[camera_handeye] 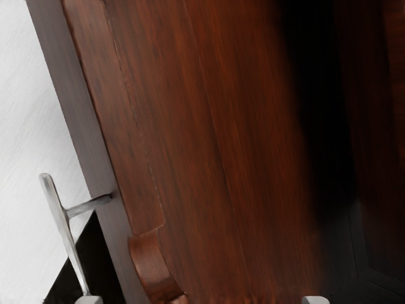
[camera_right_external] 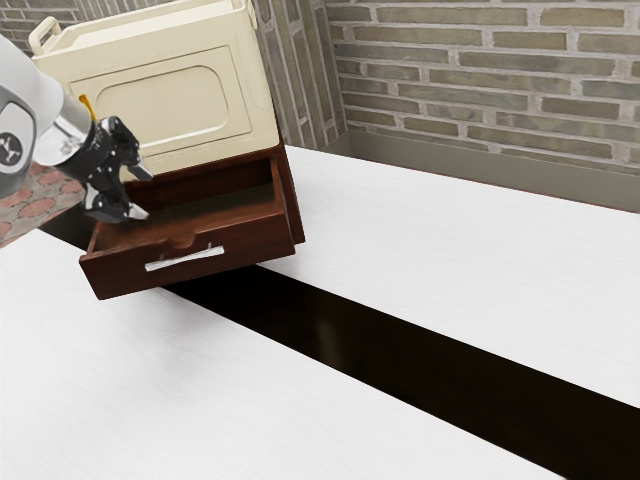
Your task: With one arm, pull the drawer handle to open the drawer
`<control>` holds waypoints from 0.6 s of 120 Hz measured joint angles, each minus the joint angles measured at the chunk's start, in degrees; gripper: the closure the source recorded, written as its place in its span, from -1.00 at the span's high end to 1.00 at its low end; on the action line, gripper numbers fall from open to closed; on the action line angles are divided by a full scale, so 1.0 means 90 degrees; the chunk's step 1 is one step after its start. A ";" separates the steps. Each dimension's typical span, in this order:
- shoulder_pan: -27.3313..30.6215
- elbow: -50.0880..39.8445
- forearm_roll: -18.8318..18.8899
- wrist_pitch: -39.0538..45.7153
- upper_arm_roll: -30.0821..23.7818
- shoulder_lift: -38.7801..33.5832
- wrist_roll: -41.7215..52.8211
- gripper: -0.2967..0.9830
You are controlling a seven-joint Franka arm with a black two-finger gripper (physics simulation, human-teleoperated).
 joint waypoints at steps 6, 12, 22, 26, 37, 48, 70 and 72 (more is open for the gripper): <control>-0.0183 0.1091 0.0085 -0.0647 0.0017 0.0157 0.0041 0.18; -0.0462 0.2062 0.0135 -0.1474 0.0037 0.0269 0.0080 0.25; -0.1037 0.2676 0.0242 -0.2665 0.0306 0.0245 0.0179 0.34; -0.1275 0.2601 0.0283 -0.3021 0.0450 0.0189 0.0241 0.37; -0.1582 0.2088 0.0350 -0.3694 0.0599 0.0181 0.0386 0.43; -0.1651 0.1770 0.0385 -0.4102 0.0675 0.0201 0.0516 0.47; -0.1679 0.1312 0.0389 -0.4332 0.0681 0.0175 0.0760 0.51; -0.1684 0.1288 0.0385 -0.4332 0.0676 0.0173 0.0780 0.51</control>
